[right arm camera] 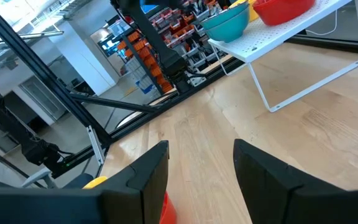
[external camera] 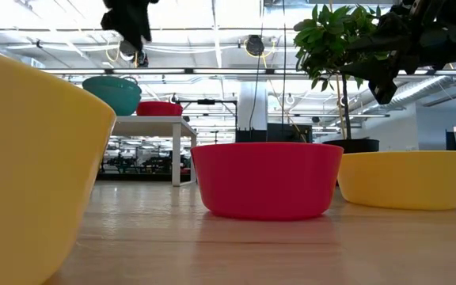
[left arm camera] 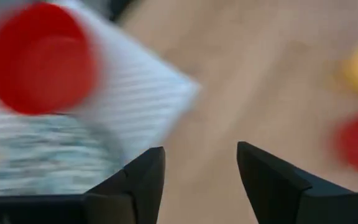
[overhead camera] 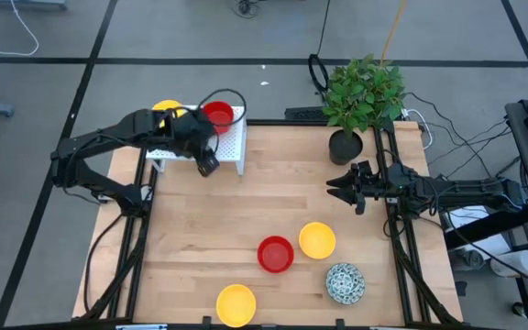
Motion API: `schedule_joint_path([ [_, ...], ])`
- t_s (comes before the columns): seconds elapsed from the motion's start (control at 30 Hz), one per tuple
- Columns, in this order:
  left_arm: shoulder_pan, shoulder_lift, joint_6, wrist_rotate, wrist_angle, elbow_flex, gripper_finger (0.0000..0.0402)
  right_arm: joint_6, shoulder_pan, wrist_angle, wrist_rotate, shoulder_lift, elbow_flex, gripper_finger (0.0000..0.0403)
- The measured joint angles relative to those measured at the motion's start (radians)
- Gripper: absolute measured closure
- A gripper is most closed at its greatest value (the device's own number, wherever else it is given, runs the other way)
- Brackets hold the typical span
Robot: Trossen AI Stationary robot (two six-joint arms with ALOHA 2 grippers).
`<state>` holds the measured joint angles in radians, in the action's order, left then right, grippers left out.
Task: Pick & Place Mini bowls
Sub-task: Stack the yellow bowl on the yellow bowl on the shelf
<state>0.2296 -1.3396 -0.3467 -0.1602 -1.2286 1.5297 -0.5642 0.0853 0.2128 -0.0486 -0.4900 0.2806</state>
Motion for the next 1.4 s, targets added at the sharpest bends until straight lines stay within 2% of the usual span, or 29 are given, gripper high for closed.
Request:
schedule_joint_path([
  [0.1, -0.098, -0.007, -0.085, 0.094, 0.022, -0.012, 0.0197, 0.001, 0.000, 0.000, 0.000, 0.000, 0.000, 0.0236],
  [0.37, -0.441, -0.113, -0.309, 0.237, 0.091, -0.043, 0.0201, 0.001, 0.000, -0.001, -0.005, 0.000, 0.000, 0.0236],
  [0.53, -0.627, -0.206, -0.449, 0.260, 0.193, -0.047, 0.0201, 0.001, 0.000, -0.004, -0.007, 0.000, 0.000, 0.0236],
  [0.67, -0.731, -0.285, -0.566, 0.258, 0.290, -0.047, 0.0201, 0.003, 0.000, -0.007, -0.008, 0.000, 0.000, 0.0236],
  [0.93, -0.842, -0.450, -0.720, 0.258, 0.359, -0.047, 0.0201, 0.003, 0.000, -0.008, -0.008, 0.000, 0.000, 0.0236],
  [1.4, -0.849, -0.650, -0.725, 0.274, 0.366, -0.048, 0.0201, 0.000, -0.002, -0.008, -0.061, 0.000, 0.000, 0.0236],
])
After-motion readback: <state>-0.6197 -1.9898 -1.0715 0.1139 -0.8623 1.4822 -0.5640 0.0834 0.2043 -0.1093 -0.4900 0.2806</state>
